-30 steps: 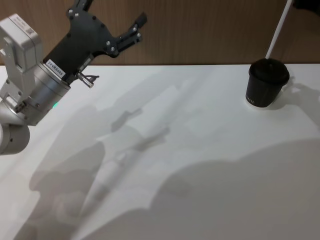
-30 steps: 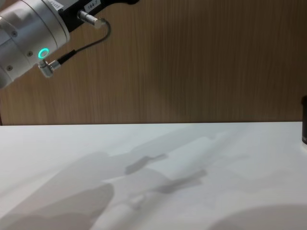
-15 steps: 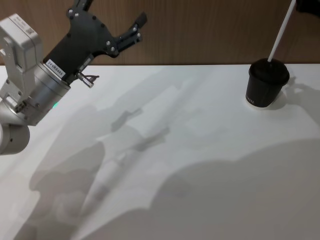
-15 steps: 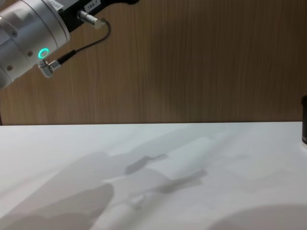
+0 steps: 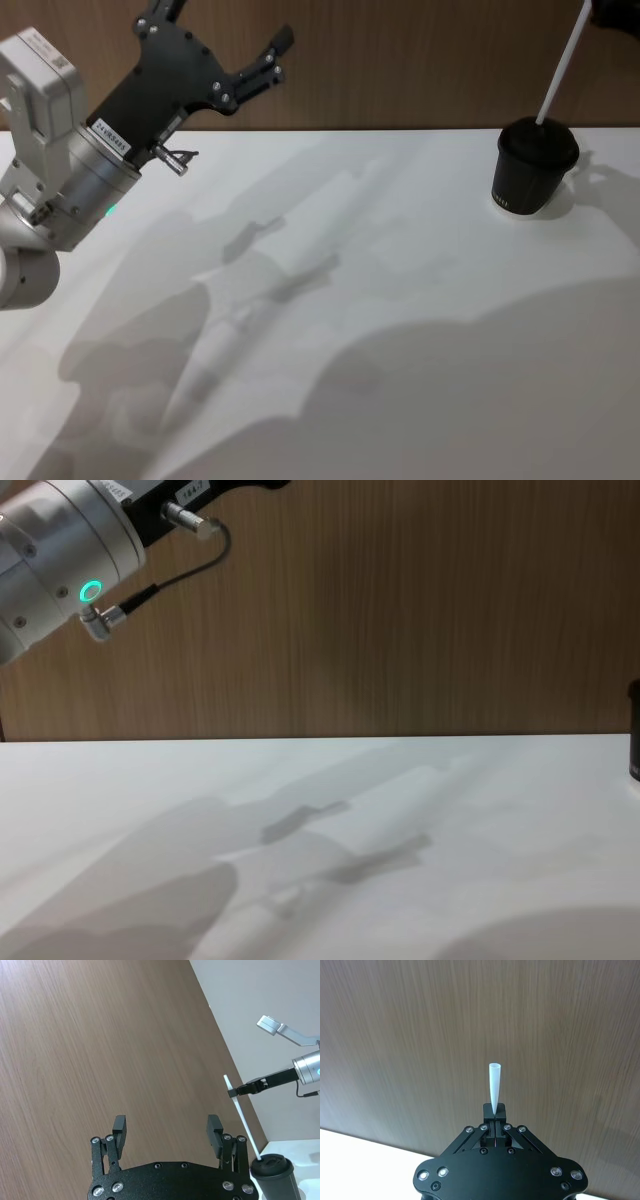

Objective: Pick up the straw with one hand, pass it to the other hand, and insert it into the cup.

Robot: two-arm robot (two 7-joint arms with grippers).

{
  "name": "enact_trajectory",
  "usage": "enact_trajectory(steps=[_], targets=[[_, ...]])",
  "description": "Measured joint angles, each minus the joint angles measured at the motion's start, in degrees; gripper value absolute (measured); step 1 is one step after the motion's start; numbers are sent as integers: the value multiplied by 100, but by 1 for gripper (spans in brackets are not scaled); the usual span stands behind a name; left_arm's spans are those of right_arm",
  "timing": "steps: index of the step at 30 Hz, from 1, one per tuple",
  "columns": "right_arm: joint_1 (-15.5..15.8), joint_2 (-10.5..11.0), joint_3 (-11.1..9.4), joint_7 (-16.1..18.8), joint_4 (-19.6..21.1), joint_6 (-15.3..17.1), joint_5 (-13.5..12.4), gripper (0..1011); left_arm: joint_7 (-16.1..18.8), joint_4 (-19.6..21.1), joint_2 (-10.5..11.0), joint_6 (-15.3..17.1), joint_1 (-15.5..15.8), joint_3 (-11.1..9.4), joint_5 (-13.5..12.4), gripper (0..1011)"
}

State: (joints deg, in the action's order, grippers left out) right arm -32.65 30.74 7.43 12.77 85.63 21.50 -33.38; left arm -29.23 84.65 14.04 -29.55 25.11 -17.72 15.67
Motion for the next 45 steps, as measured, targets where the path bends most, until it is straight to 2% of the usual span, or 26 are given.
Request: enact_trajectory(steps=[18,37,44,45], targets=[[-12,-69,-29,38,-215,-104,104,8,0,0,0,0,0,0,0,1003],[95,-153,5,98,-348,-114,90,9,0,0,0,0,0,0,0,1003],[118,-169,29,115,-378,-120,72,190,0,0,0,0,0,0,0,1003],[118,-169,29,115,-378,-120,72,190,0,0,0,0,0,0,0,1003]])
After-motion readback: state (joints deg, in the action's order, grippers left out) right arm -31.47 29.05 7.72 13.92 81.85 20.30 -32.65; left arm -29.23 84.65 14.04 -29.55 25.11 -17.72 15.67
